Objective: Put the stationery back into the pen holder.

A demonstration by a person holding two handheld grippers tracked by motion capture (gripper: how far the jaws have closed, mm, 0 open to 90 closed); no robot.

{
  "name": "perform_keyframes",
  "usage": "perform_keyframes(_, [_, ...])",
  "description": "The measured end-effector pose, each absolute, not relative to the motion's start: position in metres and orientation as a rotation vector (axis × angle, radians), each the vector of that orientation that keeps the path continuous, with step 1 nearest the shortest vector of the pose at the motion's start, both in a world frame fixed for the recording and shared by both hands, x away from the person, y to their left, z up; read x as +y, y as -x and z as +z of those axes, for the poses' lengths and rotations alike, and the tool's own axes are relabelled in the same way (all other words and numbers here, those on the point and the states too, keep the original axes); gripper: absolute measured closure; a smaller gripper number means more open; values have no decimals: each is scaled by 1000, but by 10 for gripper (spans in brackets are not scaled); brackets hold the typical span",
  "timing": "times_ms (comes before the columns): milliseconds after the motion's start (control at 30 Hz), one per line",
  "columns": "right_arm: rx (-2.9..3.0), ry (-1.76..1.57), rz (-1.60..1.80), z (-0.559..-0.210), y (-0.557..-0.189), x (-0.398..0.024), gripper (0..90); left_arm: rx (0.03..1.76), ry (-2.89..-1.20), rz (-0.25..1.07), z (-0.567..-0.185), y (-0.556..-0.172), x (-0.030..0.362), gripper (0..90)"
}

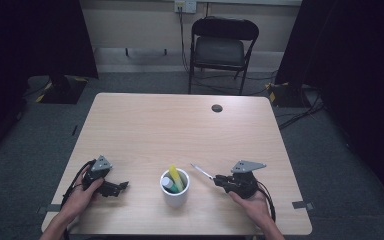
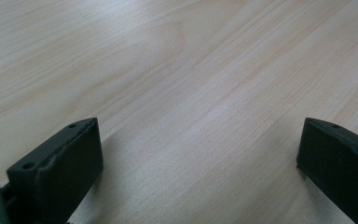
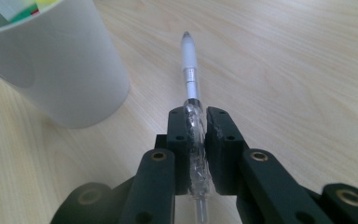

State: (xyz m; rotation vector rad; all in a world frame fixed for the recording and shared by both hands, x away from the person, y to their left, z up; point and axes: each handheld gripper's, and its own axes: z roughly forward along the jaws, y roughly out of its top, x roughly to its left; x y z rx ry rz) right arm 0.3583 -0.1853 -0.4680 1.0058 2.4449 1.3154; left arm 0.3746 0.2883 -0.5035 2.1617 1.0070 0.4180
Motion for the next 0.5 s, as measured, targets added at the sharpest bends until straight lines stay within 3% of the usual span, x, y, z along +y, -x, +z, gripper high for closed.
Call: perform_keyframes(500, [2404, -980, 1397, -446, -354, -192, 805, 1006, -2162, 418, -503, -375, 288, 0])
